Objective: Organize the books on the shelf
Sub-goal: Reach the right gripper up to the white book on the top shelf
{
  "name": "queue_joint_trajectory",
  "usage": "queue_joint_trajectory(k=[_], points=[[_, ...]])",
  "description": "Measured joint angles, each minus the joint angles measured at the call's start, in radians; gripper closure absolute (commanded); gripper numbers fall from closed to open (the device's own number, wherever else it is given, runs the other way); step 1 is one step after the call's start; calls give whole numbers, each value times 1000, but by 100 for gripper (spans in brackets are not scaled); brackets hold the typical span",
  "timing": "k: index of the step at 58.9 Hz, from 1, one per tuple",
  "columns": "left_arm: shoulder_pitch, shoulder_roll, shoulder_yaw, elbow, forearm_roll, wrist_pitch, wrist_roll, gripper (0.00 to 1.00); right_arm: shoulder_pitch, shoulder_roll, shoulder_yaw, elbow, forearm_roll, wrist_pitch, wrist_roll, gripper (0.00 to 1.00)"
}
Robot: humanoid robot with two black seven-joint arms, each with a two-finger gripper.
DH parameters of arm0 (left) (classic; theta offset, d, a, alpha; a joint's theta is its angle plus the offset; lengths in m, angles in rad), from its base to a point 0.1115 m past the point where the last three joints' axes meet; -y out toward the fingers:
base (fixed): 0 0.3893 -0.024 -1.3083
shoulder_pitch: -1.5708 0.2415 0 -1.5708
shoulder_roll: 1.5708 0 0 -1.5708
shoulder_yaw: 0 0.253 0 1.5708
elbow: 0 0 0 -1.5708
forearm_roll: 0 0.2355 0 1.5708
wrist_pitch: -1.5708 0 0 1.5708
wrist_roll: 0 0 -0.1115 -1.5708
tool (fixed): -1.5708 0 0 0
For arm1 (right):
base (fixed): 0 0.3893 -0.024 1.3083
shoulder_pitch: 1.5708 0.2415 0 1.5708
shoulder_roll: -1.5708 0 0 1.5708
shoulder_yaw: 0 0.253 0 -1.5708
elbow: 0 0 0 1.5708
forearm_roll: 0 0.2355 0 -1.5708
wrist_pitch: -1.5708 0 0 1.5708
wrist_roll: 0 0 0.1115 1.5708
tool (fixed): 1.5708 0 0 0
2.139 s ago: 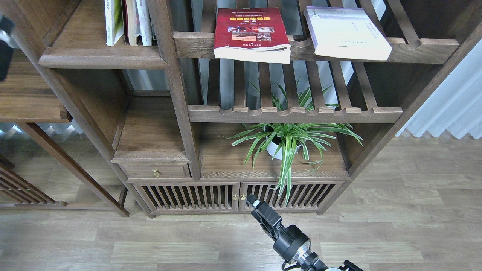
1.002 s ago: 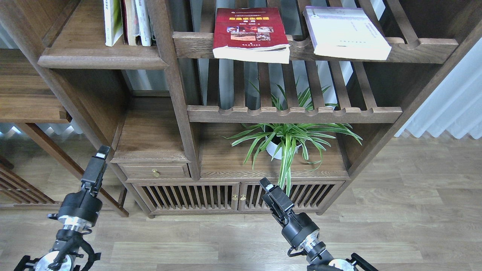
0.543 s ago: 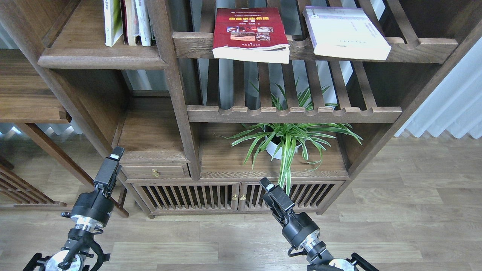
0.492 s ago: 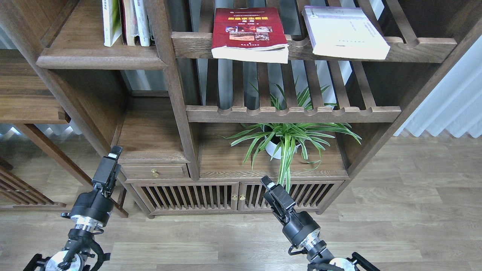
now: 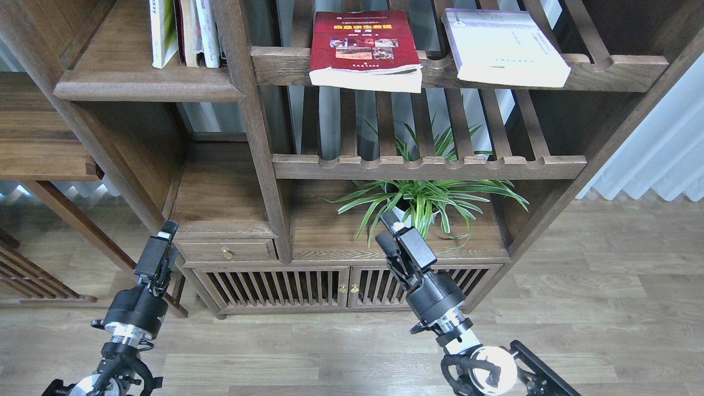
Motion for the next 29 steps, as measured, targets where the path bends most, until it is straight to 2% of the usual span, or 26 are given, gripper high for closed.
queue_joint_trajectory(k=[15, 29], points=[[-1, 9, -15, 40, 0, 0, -1, 0, 3, 0, 149, 37, 7, 0, 3, 1], [-7, 11, -6, 56, 0, 0, 0, 0, 115, -4, 210, 47, 9, 0, 3, 1]])
